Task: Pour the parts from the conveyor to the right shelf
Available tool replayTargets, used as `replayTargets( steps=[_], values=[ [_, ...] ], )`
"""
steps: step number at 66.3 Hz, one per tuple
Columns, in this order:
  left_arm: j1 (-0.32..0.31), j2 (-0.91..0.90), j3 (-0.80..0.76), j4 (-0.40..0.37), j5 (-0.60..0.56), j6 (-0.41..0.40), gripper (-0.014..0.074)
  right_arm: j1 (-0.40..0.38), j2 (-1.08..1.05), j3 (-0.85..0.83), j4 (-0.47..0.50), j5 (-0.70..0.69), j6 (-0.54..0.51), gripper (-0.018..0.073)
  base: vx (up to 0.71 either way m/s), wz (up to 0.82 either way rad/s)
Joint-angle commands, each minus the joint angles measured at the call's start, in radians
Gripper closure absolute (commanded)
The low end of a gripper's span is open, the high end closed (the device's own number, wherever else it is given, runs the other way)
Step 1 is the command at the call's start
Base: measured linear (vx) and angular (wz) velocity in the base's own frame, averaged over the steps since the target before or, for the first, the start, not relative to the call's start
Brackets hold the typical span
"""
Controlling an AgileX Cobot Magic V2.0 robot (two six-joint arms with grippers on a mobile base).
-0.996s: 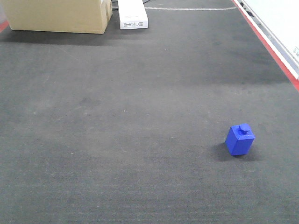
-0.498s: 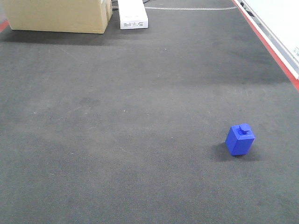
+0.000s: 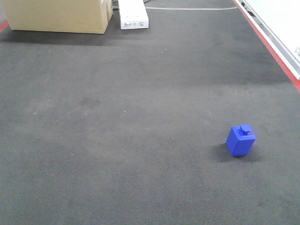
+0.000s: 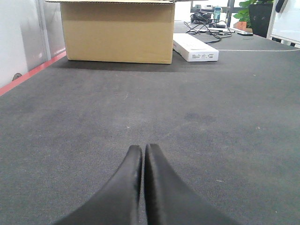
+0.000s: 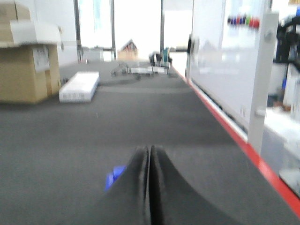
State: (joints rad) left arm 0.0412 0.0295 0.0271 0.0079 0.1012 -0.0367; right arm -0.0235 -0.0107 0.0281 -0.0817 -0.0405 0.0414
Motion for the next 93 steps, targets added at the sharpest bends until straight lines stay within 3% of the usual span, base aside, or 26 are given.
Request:
replayTargets(
  steps=[1,7,20,39,47,59,68,77,93],
  values=[
    [-0.005,0.017,-0.02,-0.008,-0.079,-0.008,0.0602,0.0,-0.013,-0.017,-0.006,-0.201,-0.009,0.0568,0.0,0.0],
    [-0.005,0.017,-0.02,-0.008,-0.079,-0.008,0.0602,0.0,-0.013,-0.072,-0.008,-0.267,-0.009,0.0567,0.0,0.0],
    [-0.005,0.017,-0.02,-0.008,-0.079,-0.008,0.0602,0.0,0.021,-0.329,-0.034,-0.209,-0.009,0.0565,0.0,0.0],
    [-0.005,0.017,-0.02,-0.008,-0.079,-0.008,0.0602,0.001,0.361,-0.721,-0.04,0.212,-0.009,0.0521,0.0,0.0],
    [-0.005,0.017,-0.02,-0.008,-0.079,-0.008,0.0602,0.001,0.504,-0.799,0.012,0.304,-0.009,0.0384,0.0,0.0],
    [-0.005,0.017,-0.02,-0.008,-0.079,-0.008,0.0602,0.001,0.626,-0.808,0.031,0.323,-0.009,-0.0025,0.0,0.0],
    [-0.005,0.017,-0.02,-0.008,-0.079,-0.008,0.0602,0.001,0.684,-0.808,0.015,0.295,-0.018,-0.0164,0.0,0.0],
    [-0.005,0.017,-0.02,-0.008,-0.079,-0.008,0.0602,0.001,0.735,-0.815,0.01,0.27,-0.025,-0.0162,0.0,0.0],
    [-0.005,0.017,-0.02,-0.008,-0.079,-0.008,0.0602,0.001,0.883,-1.018,0.059,0.655,-0.088,-0.0112,0.0,0.0]
  ],
)
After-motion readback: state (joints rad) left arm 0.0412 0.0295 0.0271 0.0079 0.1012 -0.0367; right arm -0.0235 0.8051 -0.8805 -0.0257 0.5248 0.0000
